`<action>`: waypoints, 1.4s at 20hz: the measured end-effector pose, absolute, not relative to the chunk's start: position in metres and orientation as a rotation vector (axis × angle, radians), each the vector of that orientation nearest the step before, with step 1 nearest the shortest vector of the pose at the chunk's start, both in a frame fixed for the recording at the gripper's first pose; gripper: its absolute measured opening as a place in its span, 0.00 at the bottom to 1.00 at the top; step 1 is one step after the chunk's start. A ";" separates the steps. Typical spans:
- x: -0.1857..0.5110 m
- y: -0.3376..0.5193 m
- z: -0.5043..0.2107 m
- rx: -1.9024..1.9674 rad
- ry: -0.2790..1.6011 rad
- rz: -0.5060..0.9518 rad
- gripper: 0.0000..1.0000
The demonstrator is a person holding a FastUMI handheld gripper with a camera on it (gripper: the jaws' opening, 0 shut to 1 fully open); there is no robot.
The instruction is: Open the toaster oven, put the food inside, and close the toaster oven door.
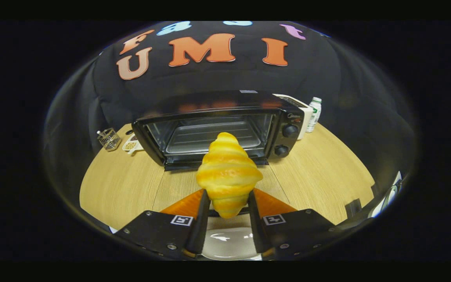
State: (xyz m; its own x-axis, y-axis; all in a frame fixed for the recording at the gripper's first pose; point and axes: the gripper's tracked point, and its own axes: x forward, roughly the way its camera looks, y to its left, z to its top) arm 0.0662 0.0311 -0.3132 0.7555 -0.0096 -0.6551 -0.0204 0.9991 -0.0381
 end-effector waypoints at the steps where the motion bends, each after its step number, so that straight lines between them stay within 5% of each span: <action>1: 0.074 0.030 -0.316 -0.056 0.724 -0.003 0.50; 28: 0.192 0.095 -0.335 0.546 0.713 0.199 0.50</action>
State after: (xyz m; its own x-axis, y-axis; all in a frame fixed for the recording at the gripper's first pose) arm 0.1919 0.0951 -0.3346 0.7450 0.3530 -0.5660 0.0096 0.8427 0.5383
